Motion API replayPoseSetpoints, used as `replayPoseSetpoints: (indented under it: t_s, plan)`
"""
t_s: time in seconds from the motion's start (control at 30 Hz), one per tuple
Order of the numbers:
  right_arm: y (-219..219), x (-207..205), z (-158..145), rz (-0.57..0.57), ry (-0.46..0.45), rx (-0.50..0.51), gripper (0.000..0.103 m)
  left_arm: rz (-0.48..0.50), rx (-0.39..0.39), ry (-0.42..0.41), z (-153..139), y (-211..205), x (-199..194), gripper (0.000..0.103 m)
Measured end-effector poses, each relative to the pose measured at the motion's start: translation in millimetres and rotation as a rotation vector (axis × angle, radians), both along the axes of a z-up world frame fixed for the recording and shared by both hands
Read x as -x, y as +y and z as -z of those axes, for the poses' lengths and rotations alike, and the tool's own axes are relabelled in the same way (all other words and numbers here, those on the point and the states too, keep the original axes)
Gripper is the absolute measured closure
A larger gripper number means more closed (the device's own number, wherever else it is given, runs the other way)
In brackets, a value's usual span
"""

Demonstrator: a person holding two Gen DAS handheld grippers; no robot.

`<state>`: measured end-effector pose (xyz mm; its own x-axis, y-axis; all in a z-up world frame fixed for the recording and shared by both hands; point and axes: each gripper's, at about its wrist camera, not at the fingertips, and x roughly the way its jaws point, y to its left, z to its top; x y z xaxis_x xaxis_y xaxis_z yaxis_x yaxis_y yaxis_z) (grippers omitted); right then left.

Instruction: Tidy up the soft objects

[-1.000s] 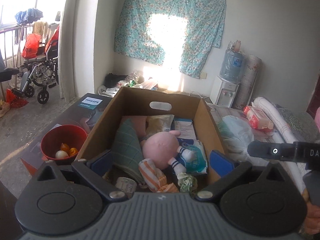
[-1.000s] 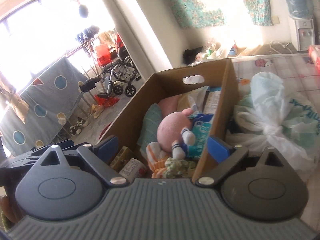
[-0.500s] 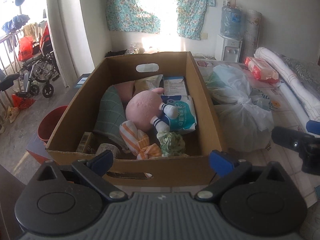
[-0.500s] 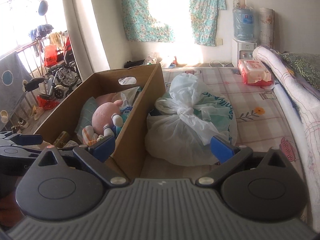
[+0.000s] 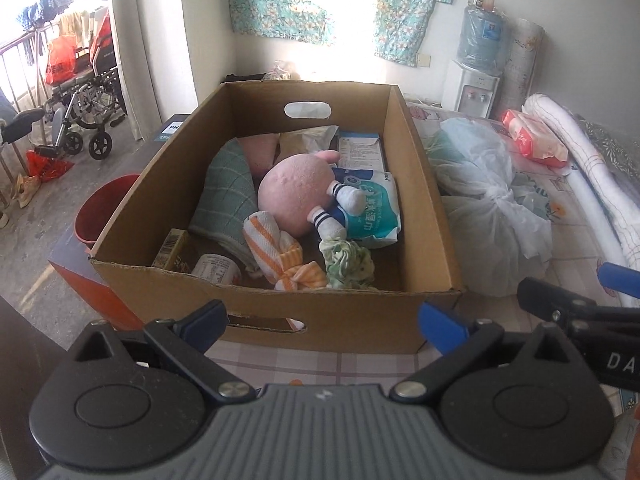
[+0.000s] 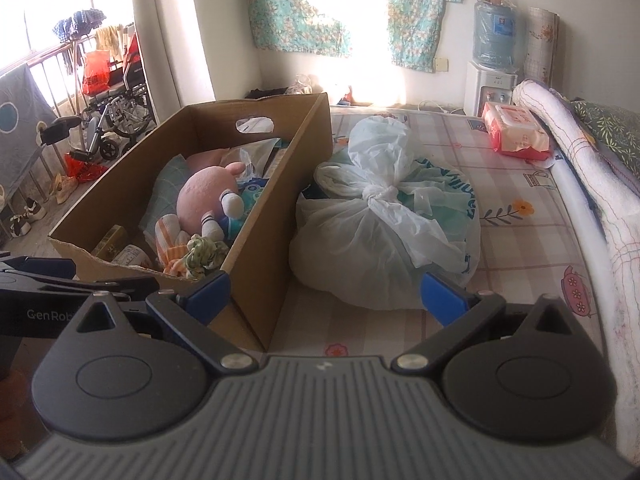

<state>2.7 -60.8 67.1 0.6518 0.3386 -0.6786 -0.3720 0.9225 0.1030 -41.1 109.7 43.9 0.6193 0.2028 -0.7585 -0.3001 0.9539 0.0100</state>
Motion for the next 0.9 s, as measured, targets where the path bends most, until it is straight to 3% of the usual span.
replayPoseSetpoints:
  t_s: [0.9]
  plan:
    - [16.6, -8.3, 12.8, -0.010, 0.037, 0.052, 0.001, -0.032, -0.007, 0.029, 7.6, 6.1, 1.0, 0.001]
